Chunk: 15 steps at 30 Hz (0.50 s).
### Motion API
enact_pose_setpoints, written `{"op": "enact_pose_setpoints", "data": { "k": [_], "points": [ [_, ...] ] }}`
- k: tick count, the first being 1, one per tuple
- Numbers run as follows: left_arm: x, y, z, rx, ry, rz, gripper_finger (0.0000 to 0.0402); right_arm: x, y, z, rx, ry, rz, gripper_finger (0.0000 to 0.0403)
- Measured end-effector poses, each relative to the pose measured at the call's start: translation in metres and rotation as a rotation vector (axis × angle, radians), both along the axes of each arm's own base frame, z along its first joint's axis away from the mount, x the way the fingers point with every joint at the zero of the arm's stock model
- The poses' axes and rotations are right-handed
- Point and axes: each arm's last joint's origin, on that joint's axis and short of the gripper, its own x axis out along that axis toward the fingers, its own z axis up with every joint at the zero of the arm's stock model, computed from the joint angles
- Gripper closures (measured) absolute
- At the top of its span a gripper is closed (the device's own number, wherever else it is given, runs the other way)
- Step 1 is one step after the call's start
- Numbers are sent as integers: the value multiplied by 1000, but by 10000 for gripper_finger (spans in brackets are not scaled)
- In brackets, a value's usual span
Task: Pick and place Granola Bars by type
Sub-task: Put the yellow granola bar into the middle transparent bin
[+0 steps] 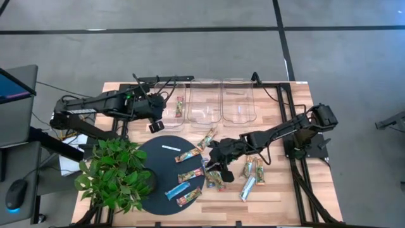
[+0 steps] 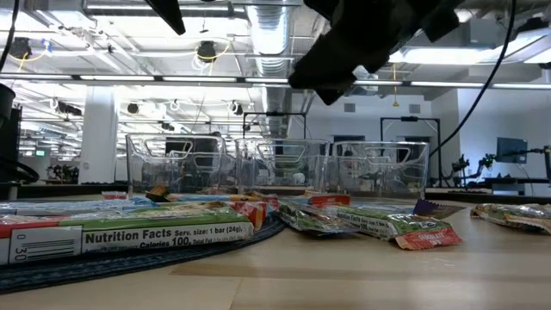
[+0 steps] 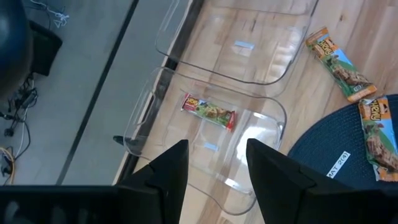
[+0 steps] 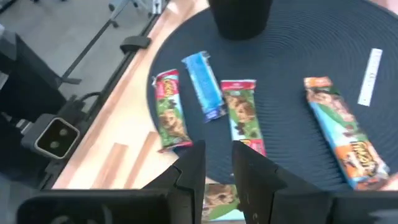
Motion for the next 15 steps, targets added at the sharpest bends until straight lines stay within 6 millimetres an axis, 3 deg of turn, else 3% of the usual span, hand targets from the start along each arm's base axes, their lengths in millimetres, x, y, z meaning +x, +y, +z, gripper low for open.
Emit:
{"op": "enact_pose_setpoints", "data": {
  "k": [6, 11, 15],
  "points": [
    [0, 0, 0, -2, -2, 4, 245, 4, -1, -5, -1, -10, -3, 285],
    [0, 0, 0, -3, -5, 6, 245, 22, 9, -19, -36, 0, 33, 232],
    [0, 0, 0, -7, -10, 12, 245, 42, 13, -19, -56, 0, 13, 195]
  ]
}}
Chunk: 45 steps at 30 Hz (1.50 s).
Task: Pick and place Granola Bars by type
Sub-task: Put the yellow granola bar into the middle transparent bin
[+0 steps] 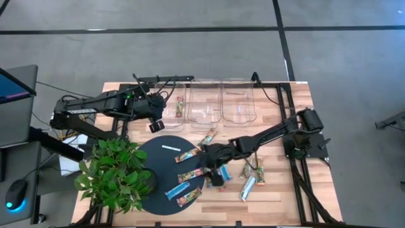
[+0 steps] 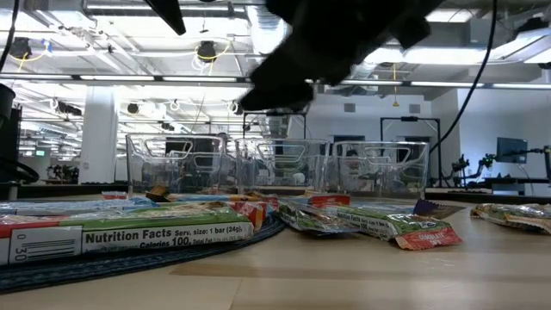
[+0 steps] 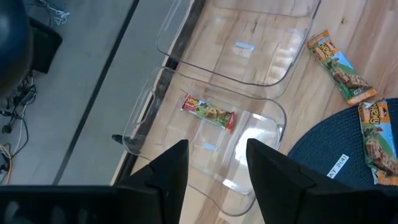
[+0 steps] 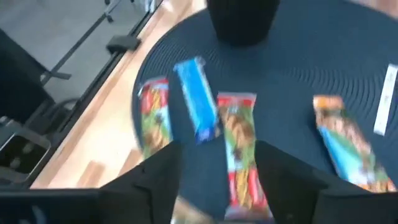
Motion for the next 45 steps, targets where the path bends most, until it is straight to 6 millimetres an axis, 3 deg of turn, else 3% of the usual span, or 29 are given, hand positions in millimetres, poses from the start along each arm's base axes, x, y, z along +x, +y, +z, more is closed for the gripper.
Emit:
{"op": "enact_pose_setpoints", "data": {
  "k": [5, 10, 17, 24, 32, 39, 41, 45],
  "points": [
    [0, 0, 0, -7, -9, 11, 245, 15, -9, -4, -11, 57, -57, 180],
    [0, 0, 0, -10, -12, 15, 245, 12, -11, -3, -39, 163, -57, 186],
    [0, 0, 0, -13, -16, 18, 245, -16, -23, 13, -62, 379, -233, 213],
    [2, 0, 1, -15, -38, 18, 245, -27, -34, 20, -187, 386, -284, 242],
    [2, 0, 1, -15, -42, 19, 245, -7, -37, 31, -241, 136, -115, 255],
    [3, 0, 1, -22, -56, 32, 245, 7, -56, 30, -238, 100, -91, 252],
    [3, 0, 1, -26, -61, 39, 245, 19, -60, 31, -230, 34, -95, 250],
    [3, 0, 1, -31, -70, 51, 245, 31, -61, 21, -226, 65, -66, 250]
  ]
}}
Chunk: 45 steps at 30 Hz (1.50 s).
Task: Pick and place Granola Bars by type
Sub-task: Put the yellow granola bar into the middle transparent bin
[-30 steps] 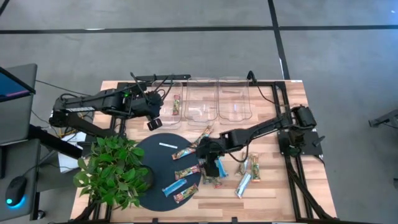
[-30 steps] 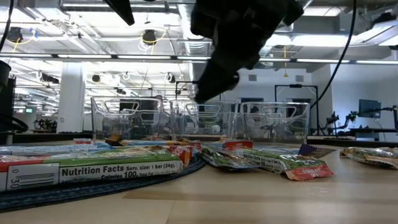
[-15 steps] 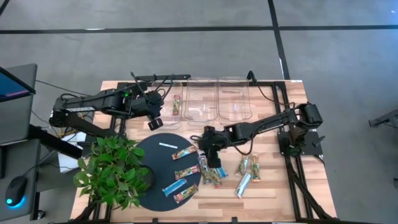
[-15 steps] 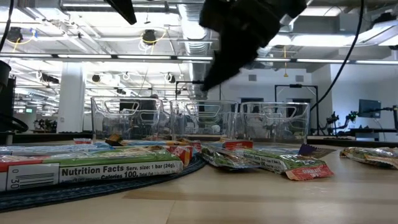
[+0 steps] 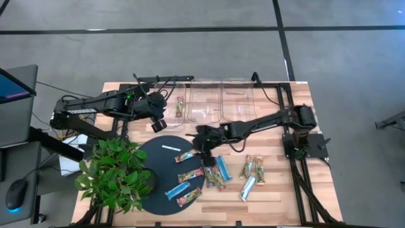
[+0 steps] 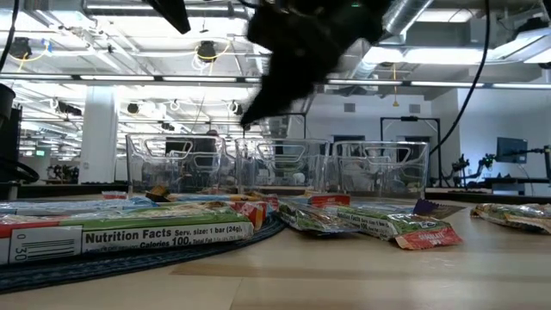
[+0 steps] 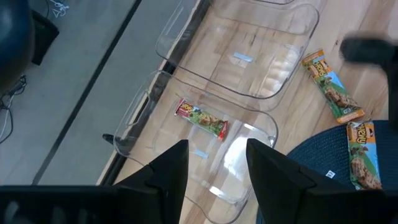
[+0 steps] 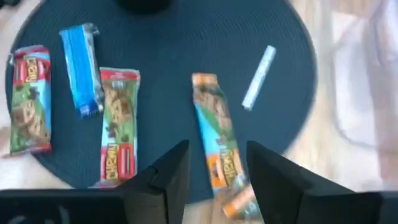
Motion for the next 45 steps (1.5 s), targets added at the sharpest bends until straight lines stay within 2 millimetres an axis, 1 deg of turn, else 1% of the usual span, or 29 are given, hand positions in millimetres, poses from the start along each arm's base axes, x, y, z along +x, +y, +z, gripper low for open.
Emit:
{"op": "enact_pose_setpoints", "data": {
  "k": [1, 3, 4, 5, 7, 10, 13, 15, 18, 21, 27, 30, 39, 41, 43, 45],
  "points": [
    [0, 0, 0, -1, -1, 1, 245, 6, 1, 0, -3, -16, 13, 251],
    [0, 0, 0, -1, -2, 3, 245, 7, 3, -1, -13, 26, 38, 253],
    [0, 0, 0, -3, -4, 6, 245, 12, 5, -3, -17, 23, 51, 254],
    [0, 0, 0, -4, -5, 7, 245, 17, 6, -6, -19, 14, 54, 254],
    [0, 0, 0, -7, -9, 13, 245, 18, 6, -14, -18, 60, 53, 254],
    [0, 0, 0, -9, -12, 18, 245, 27, 5, -16, -10, 53, 44, 251],
    [0, 0, 0, -9, -13, 19, 245, 30, 3, -28, -9, 128, 50, 245],
    [0, 0, 0, -9, -13, 19, 245, 30, 3, -37, -8, 182, 54, 239],
    [0, 0, 0, -9, -13, 19, 245, 34, 4, -38, -7, 179, 55, 223],
    [0, 0, 0, -9, -13, 19, 245, 35, 5, -45, 6, 218, 21, 204],
    [0, 0, 0, -8, -13, 20, 245, 35, 1, -43, -37, 216, -45, 174],
    [0, 0, 0, -8, -13, 20, 245, 33, 1, -44, -42, 232, -47, 173],
    [1, 0, 0, -8, -22, 20, 245, 32, 0, -45, -92, 244, -86, 188],
    [1, 0, 0, -8, -22, 20, 245, 35, 0, -51, -91, 243, -85, 190],
    [1, 0, 0, -8, -22, 20, 245, 32, 0, -57, -84, 281, -74, 192],
    [1, 0, 0, -9, -23, 23, 245, 34, 3, -59, -76, 267, -64, 193]
  ]
}}
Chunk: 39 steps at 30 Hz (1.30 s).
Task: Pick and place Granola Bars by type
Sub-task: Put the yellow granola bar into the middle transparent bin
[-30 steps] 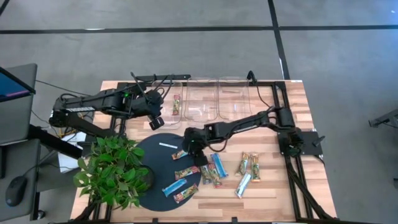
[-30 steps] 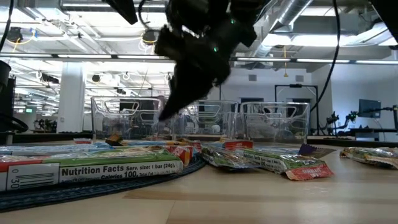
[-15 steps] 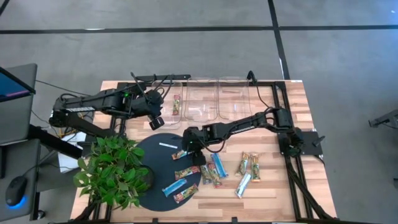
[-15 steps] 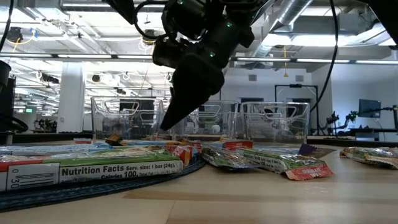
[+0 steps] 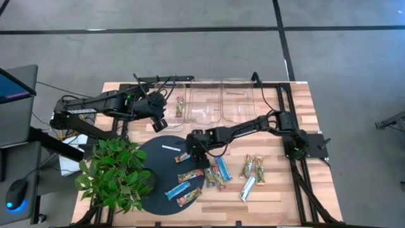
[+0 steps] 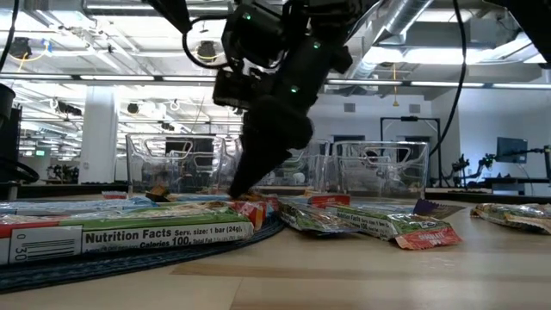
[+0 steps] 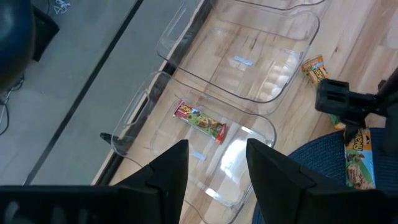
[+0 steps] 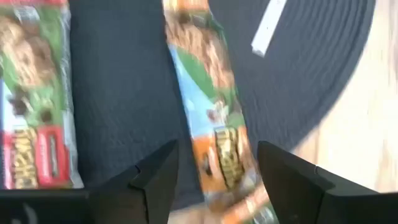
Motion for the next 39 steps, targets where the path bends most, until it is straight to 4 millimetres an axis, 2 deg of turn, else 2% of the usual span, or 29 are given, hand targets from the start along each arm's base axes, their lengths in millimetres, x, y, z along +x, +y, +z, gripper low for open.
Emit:
{"op": "enact_pose_setpoints", "data": {
  "k": [6, 13, 24, 35, 39],
  "points": [
    [0, 0, 0, 0, 0, 1, 245, -1, 4, -2, -12, 13, -26, 199],
    [0, 0, 0, 1, 0, 1, 245, -4, -5, -4, 6, 57, -83, 210],
    [0, 1, 0, 17, 0, 11, 245, -5, -2, -8, 29, 79, -55, 228],
    [0, 1, 0, 20, 1, 12, 245, -8, 10, -10, 19, 111, -42, 279],
    [0, 1, 0, 20, 2, 11, 245, -8, 10, -10, 38, 112, -77, 285]
  ]
}}
